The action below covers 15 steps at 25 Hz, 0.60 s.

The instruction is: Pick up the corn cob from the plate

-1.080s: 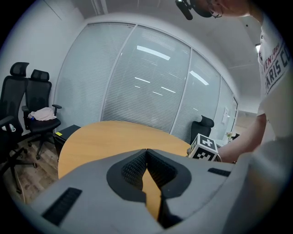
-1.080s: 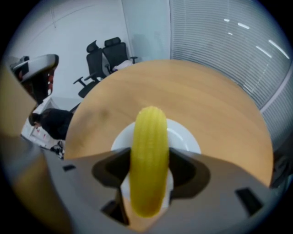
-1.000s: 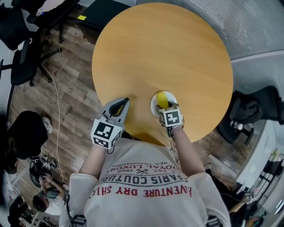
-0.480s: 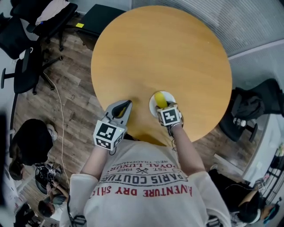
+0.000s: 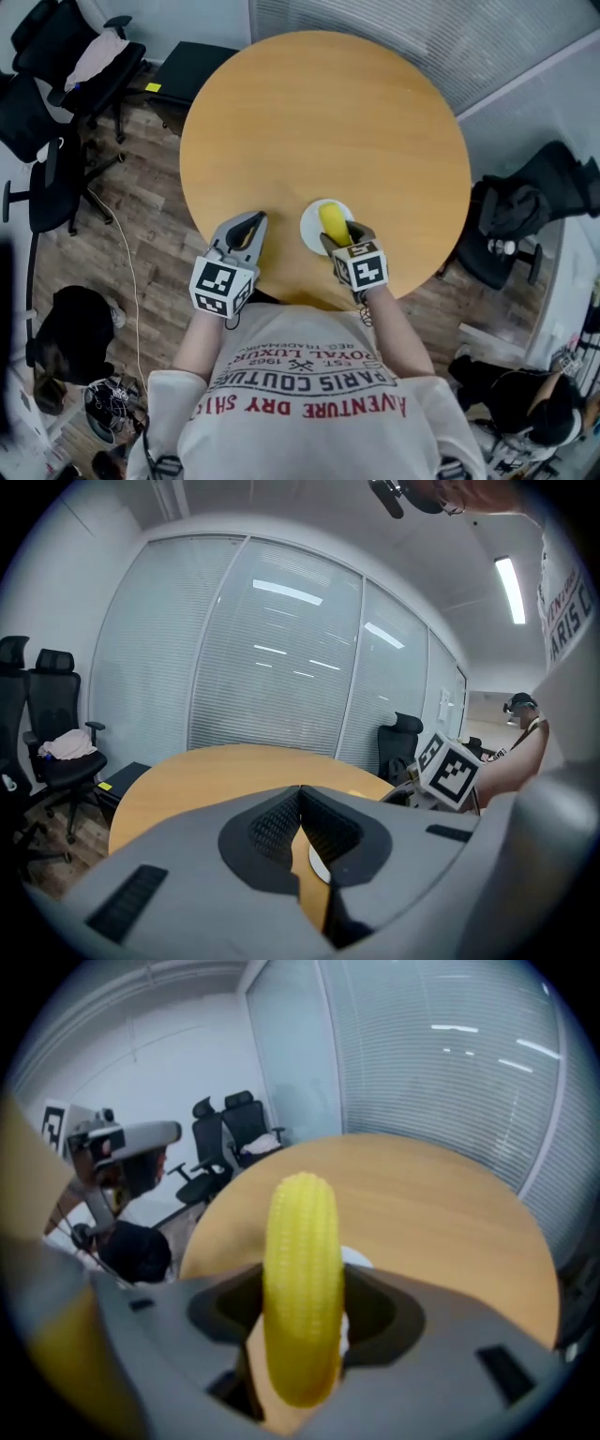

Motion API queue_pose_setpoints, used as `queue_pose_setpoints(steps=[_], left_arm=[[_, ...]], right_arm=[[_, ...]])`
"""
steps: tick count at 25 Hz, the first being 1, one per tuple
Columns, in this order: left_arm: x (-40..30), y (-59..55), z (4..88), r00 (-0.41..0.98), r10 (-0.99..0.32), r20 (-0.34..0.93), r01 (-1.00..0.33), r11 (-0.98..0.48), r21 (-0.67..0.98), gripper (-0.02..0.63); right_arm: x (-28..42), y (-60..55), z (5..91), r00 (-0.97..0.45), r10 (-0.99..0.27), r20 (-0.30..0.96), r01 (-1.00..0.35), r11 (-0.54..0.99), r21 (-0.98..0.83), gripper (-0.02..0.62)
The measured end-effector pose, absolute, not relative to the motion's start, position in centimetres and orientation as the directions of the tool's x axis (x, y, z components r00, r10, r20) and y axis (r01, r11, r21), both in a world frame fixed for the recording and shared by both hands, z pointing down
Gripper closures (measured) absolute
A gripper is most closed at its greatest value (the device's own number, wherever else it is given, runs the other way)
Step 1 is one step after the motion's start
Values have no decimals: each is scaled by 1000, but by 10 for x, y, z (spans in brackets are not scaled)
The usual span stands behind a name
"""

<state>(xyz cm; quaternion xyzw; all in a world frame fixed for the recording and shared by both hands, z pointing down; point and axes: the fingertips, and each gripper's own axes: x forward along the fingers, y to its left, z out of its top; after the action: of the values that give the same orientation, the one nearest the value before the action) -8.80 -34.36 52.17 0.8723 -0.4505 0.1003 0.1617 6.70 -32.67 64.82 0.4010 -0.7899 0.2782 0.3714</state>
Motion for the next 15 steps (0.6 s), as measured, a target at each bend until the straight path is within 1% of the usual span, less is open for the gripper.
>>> queue_pose_setpoints(steps=[7,11,15], left_arm=[[-67,-349,500,613,-736,288,-788,-595,159,571],[-56,-353,479,636,-730,250,-770,-624,133,571],[-49,-361,454,646,-737,202,-762,-639,104,571]], right_arm=[[72,-347,560,-468,-642,607,-868,464,-179,330],[85,-354,510,-467,-750,468,-882,432,-189,330],[103,-356,470,-440,-823,359,-898,403,-176,330]])
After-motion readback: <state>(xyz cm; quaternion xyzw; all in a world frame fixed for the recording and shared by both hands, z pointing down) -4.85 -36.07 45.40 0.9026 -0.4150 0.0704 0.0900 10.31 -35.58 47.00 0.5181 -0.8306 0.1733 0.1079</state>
